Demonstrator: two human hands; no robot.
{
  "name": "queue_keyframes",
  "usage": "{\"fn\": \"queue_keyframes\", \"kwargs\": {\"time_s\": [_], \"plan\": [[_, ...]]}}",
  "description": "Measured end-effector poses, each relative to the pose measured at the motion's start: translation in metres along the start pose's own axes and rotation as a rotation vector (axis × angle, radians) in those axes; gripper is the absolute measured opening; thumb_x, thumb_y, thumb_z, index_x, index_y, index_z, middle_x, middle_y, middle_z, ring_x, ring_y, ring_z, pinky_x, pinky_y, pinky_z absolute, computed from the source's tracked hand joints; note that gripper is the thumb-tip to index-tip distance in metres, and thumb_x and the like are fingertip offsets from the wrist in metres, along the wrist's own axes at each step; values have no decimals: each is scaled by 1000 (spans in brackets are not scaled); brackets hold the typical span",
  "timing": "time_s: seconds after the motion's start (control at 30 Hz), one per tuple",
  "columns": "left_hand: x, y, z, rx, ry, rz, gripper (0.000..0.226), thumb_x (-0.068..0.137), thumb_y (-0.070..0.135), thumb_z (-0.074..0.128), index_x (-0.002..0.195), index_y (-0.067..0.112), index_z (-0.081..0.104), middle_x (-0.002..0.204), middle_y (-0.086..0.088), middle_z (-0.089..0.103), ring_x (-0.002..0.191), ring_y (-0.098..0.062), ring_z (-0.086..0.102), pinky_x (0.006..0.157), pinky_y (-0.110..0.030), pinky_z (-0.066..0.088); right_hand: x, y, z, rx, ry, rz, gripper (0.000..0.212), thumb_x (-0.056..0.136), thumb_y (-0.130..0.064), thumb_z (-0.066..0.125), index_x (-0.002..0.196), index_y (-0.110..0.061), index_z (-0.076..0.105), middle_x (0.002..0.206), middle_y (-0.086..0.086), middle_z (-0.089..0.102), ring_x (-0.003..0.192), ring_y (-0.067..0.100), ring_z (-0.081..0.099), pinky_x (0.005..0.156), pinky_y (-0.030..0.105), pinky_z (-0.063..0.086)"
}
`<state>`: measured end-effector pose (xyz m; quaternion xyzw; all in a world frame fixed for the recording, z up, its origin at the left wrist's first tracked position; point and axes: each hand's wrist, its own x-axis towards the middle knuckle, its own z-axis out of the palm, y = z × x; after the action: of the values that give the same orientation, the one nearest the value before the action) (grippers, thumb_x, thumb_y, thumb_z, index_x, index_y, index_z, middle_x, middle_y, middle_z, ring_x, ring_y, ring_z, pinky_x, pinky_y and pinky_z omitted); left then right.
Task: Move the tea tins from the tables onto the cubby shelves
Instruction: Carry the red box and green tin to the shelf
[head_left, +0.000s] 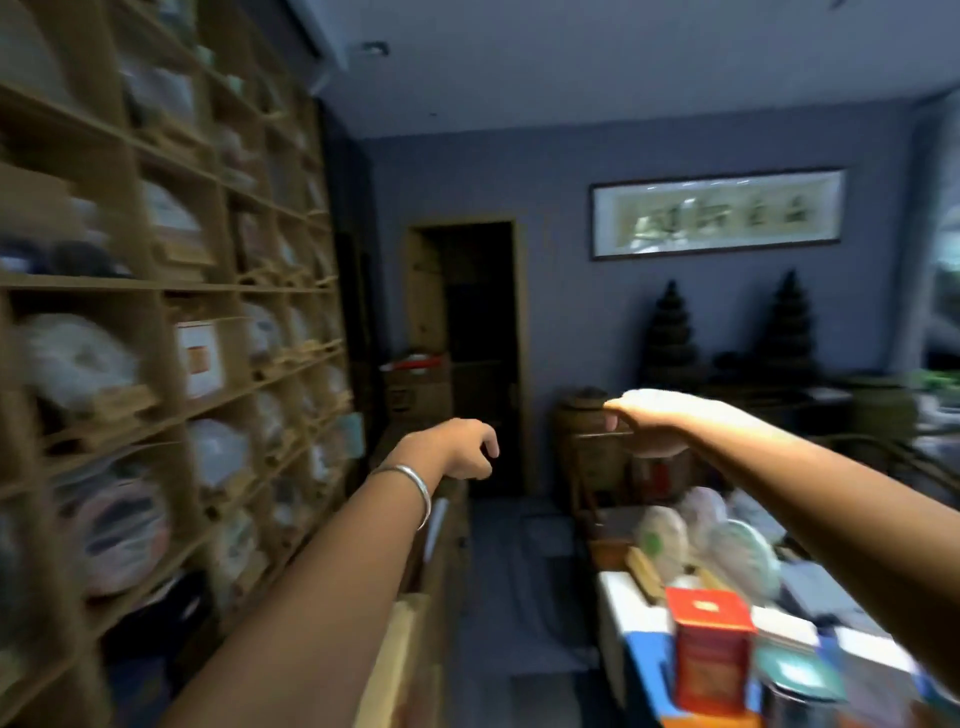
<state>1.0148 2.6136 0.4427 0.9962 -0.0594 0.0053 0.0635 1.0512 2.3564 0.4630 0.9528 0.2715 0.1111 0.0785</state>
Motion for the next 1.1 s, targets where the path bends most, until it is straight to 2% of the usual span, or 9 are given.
{"fn": "queue_keyframes", "kwargs": {"time_s": [0.1,0.23,0.33,0.57,0.67,0.9,1.1], "plan": [[32,78,17,2,-23,129,39,81,15,60,120,19,60,121,-5,62,110,-23,57,90,-31,49,-55,71,10,-31,-90,140,33,82,-18,60,114,-15,58,117,11,63,108,29,59,88,33,49],[58,171,42,34,-65,245,41,83,17,60,123,21,58,125,-3,59,114,-22,55,90,-28,46,-120,146,18,-8,-199,299,37,85,-18,60,121,-11,55,124,14,60,114,29,55,92,32,44],[70,217,56,34,-86,284,40,84,18,60,124,21,58,126,-4,58,116,-22,54,91,-28,45,-156,180,26,-1,-232,362,37,88,-20,57,123,-8,54,127,14,59,116,29,54,88,29,40],[93,325,108,-4,-124,329,38,86,18,60,124,19,59,124,-6,60,113,-22,58,79,-24,45,-219,259,63,26,-268,424,34,89,-21,53,122,-12,54,125,12,58,113,28,54,88,31,42],[101,346,128,-21,-136,290,37,85,17,62,122,20,59,125,-5,58,112,-22,56,78,-25,47,-222,281,78,60,-272,388,34,89,-22,54,122,-13,54,125,11,57,112,26,53,84,29,39],[113,349,190,5,-249,189,45,82,15,66,126,17,57,127,-9,57,114,-25,56,92,-36,52,-200,289,131,150,-352,238,42,89,-20,56,129,-10,47,128,12,55,116,27,51,82,26,35],[145,322,228,-52,-294,119,51,80,26,72,127,21,54,131,-7,56,117,-25,54,95,-39,51,-162,283,197,180,-420,128,50,83,-32,64,126,-12,47,124,14,56,110,28,53,89,36,43]]}}
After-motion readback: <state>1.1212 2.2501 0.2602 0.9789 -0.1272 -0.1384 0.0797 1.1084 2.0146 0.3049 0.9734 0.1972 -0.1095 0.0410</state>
